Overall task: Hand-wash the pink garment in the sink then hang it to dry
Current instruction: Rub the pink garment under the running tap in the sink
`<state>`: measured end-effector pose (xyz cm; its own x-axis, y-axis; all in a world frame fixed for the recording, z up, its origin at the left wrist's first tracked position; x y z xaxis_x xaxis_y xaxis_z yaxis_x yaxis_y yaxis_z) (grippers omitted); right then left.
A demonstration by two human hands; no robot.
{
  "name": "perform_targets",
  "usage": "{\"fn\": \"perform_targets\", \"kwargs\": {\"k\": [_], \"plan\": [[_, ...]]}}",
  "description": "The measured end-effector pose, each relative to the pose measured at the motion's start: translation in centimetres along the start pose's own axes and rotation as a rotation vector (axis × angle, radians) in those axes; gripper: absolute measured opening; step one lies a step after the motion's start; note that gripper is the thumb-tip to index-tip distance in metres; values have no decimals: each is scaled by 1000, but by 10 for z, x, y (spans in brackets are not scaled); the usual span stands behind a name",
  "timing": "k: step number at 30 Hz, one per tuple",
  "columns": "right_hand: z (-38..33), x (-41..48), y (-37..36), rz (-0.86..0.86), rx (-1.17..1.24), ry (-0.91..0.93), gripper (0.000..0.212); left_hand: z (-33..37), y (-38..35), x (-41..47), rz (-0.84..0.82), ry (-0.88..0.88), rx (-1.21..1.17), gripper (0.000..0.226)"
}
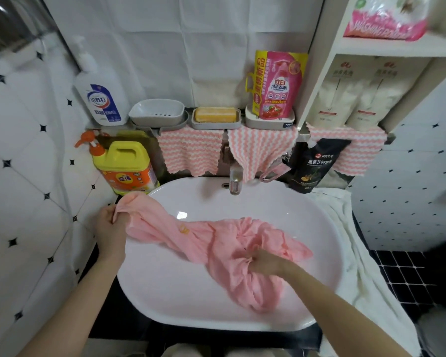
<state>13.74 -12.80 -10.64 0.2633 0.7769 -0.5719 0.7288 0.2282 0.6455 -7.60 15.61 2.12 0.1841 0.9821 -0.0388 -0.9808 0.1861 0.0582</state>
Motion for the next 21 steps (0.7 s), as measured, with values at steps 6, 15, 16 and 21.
{"fn": "perform_targets", "kwargs": {"k": [6,15,16,21], "plan": [[62,-26,105,405,436,-294,38,2,7,-10,60,-36,-50,15],[15,-5,53,637,-443,-135,57,2,6,-12,76,-52,-15,26],[17,6,28,476,-548,-170,62,4,3,-13,71,-47,-26,29],[10,6,23,478,-660,-160,30,7,5,-13,72,-40,-21,30]]}}
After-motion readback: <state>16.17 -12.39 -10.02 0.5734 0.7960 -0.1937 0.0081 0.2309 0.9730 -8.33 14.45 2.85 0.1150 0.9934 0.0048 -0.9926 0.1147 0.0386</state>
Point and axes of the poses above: each hand's wrist, its own x-axis towards the middle knuckle, its own y-axis out of the back of the hand, z = x × y, the point moved 9 cm from there along x, towards the middle knuckle, and after that the axes turned 10 degrees about -x, right-handed, at the moved point
